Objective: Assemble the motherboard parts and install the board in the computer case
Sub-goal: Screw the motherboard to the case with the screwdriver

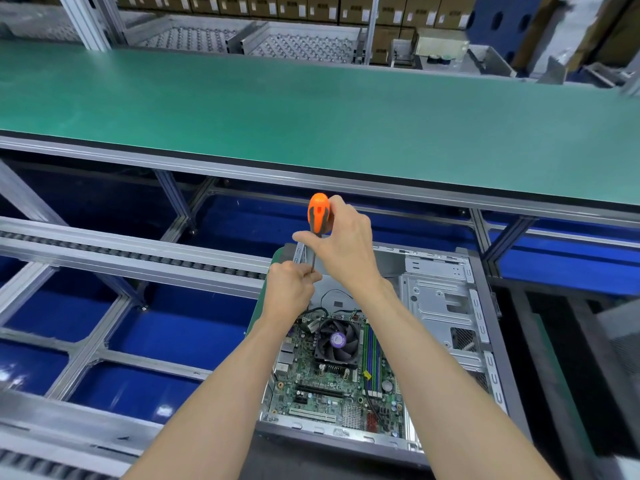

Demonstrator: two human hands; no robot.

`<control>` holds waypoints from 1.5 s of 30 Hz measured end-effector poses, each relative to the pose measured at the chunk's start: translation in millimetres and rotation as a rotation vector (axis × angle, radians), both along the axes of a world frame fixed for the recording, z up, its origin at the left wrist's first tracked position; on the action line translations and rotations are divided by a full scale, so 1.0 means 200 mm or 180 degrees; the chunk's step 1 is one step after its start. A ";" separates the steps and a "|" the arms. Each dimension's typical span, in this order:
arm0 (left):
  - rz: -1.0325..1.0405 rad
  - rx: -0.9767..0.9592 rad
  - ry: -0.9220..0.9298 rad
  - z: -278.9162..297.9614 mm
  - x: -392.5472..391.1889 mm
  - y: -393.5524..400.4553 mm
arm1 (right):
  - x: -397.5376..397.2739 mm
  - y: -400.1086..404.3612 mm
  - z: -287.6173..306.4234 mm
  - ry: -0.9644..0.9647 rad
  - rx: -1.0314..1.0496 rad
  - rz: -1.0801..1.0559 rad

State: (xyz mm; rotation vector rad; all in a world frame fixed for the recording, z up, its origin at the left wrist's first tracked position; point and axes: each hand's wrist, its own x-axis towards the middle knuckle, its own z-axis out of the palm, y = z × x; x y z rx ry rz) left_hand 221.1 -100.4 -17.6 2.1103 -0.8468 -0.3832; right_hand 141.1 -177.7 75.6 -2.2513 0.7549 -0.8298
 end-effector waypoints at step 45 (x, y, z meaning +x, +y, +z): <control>-0.0144 0.0089 -0.0357 0.00 0.02 0.00 | 0.00 -0.04 0.02 0.0152 -0.0109 0.0318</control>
